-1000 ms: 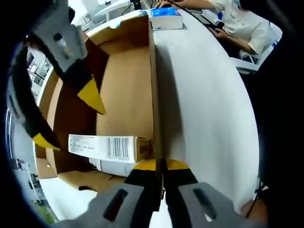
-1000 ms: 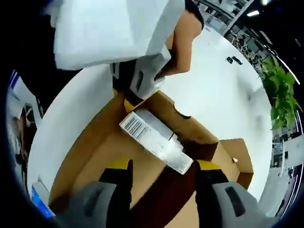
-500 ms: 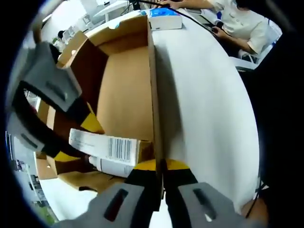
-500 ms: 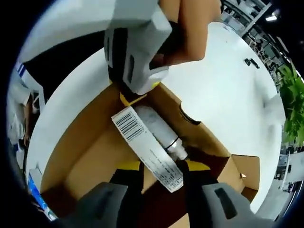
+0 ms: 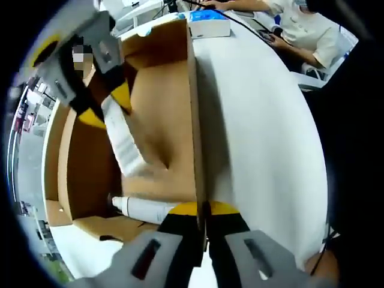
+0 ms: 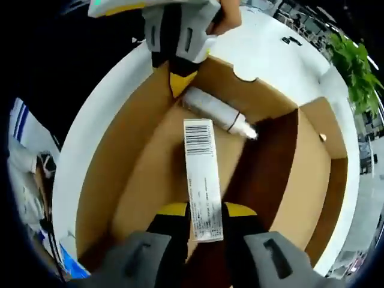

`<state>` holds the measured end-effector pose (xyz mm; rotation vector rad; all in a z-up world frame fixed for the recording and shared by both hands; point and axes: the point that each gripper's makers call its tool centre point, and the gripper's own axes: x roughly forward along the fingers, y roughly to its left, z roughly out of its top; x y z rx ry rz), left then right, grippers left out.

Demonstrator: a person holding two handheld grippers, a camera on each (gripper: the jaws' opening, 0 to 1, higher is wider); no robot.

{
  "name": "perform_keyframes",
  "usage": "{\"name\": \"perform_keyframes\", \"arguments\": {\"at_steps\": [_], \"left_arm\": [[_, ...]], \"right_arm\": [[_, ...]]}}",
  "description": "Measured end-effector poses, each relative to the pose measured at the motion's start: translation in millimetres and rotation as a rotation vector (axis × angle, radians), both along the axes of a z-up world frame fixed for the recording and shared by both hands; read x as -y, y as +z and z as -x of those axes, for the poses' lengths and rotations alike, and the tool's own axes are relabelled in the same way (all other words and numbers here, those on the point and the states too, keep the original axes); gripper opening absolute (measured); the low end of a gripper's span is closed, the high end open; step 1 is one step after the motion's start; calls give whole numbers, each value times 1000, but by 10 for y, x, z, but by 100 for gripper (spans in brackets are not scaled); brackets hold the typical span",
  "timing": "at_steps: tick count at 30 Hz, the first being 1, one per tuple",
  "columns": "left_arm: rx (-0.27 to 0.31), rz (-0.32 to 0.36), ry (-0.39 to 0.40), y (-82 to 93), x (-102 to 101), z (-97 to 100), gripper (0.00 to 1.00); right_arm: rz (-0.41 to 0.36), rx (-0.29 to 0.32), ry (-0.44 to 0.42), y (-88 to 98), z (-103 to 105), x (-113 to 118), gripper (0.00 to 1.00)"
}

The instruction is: Operate the shoe box by opening the lid, removing the specified soft item, and placing it in the target area until the item is outside and the box remains undamaged.

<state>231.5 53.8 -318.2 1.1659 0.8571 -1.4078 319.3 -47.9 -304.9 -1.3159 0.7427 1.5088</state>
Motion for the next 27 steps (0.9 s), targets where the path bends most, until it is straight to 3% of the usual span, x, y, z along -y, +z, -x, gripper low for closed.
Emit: {"name": "perform_keyframes", "arguments": {"at_steps": [2,3,8,9,11,14,19,27], "left_arm": [[0,0,1,-3,0,4,3],[0,0,1,-3,-1,5,3],[2,-2,2,-6,-2,9,3],[1,-2,3,-7,-5,14,3],[1,-3,3,-9,-8,16,3],[1,-3,4,-10,-14,21,3],[-2,0,5,-5,-20,32,3],[-2,1,3,-2,-28,40,3]], "right_arm": [[4,-4,-79,-10,11,146,20],[5,-32,-164,-16,50,253,20],[11,-33,-222,-20,74,385,20],[20,-35,-237,-40,137,525,20],[37,-38,-256,-71,153,589,21],[74,-25,-268,-103,144,649,26],[-15,-51,-291,36,166,353,32],[11,-57,-265,-101,212,271,32]]}}
